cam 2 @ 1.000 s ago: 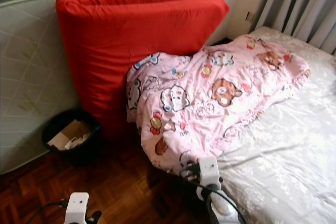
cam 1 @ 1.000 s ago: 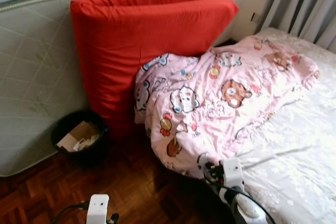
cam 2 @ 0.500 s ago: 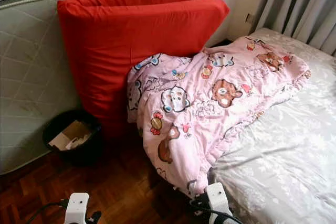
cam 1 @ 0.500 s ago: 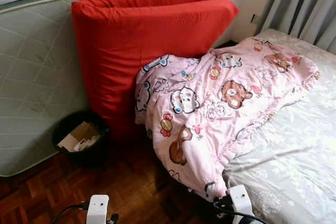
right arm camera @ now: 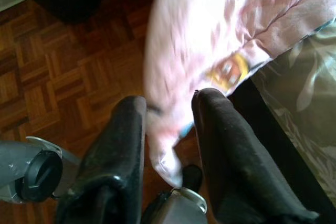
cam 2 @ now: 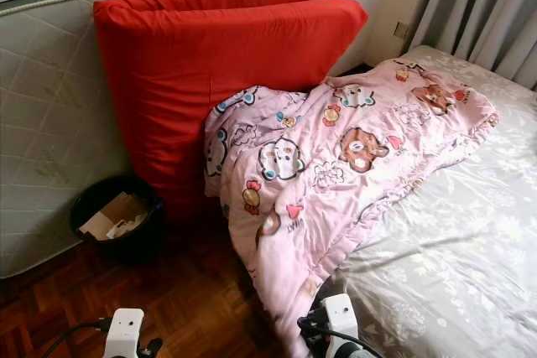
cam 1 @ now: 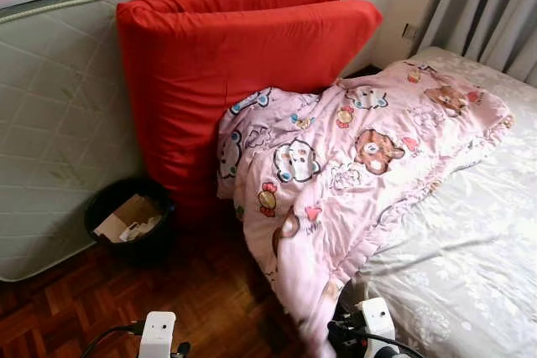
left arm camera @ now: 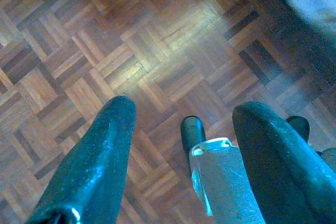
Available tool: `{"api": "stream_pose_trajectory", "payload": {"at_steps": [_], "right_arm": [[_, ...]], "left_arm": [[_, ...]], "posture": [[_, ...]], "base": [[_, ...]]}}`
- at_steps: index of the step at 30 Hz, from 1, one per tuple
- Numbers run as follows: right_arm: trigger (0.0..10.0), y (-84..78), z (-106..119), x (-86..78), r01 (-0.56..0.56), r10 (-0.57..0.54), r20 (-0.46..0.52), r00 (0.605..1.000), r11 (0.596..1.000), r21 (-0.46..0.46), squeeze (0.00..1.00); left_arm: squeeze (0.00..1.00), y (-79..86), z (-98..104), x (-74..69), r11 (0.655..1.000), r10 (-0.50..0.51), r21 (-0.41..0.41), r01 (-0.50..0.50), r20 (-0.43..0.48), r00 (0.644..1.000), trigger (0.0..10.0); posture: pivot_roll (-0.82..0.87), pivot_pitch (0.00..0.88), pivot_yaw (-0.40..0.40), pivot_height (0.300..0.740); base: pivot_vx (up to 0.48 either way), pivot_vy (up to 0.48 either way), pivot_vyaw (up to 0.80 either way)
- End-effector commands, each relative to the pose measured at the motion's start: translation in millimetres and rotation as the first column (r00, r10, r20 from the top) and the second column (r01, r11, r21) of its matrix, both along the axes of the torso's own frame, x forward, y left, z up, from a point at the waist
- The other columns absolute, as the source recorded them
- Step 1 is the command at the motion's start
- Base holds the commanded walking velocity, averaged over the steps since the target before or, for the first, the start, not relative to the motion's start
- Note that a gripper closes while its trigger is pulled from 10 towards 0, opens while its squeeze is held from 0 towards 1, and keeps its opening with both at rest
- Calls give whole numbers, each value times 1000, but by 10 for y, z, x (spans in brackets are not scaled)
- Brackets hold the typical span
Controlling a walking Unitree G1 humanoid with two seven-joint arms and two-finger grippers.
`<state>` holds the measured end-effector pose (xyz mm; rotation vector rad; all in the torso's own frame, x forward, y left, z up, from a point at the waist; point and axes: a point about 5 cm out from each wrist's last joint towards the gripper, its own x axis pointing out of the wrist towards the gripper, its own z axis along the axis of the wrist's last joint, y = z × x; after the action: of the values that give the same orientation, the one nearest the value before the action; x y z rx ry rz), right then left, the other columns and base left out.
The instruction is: Clean up the room
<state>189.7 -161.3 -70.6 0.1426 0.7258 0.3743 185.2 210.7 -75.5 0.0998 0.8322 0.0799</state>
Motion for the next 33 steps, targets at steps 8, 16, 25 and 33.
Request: {"api": "stream_pose_trajectory", "payload": {"at_steps": [8, 16, 25, 33], "right_arm": [[10000, 57, 38, 107, 73, -73, 26, 997, 997, -5, 0], [10000, -273, 6, 70, 300, -302, -28, 953, 952, -56, 0], [10000, -476, -94, -142, 322, -342, -114, 933, 933, -163, 0], [10000, -363, -224, -326, 423, -475, -199, 857, 869, -255, 0]], "left_arm": [[0, 2, -28, -45, 1000, -3, 8, 3, -29, 1000, 10000], [0, 10, -27, -41, 1000, 1, 9, -1, -31, 1000, 10000], [0, 7, -23, -29, 1000, 14, 4, -14, -29, 999, 10000], [0, -3, -6, 15, 1000, 11, -2, -11, -24, 1000, 10000]], "posture": [[-22, 47, -44, 740], [-30, 57, -42, 740], [-28, 60, -40, 740], [-35, 40, -33, 740]], "base": [[0, 0, 0], [0, 0, 0], [0, 0, 0], [0, 0, 0]]}}
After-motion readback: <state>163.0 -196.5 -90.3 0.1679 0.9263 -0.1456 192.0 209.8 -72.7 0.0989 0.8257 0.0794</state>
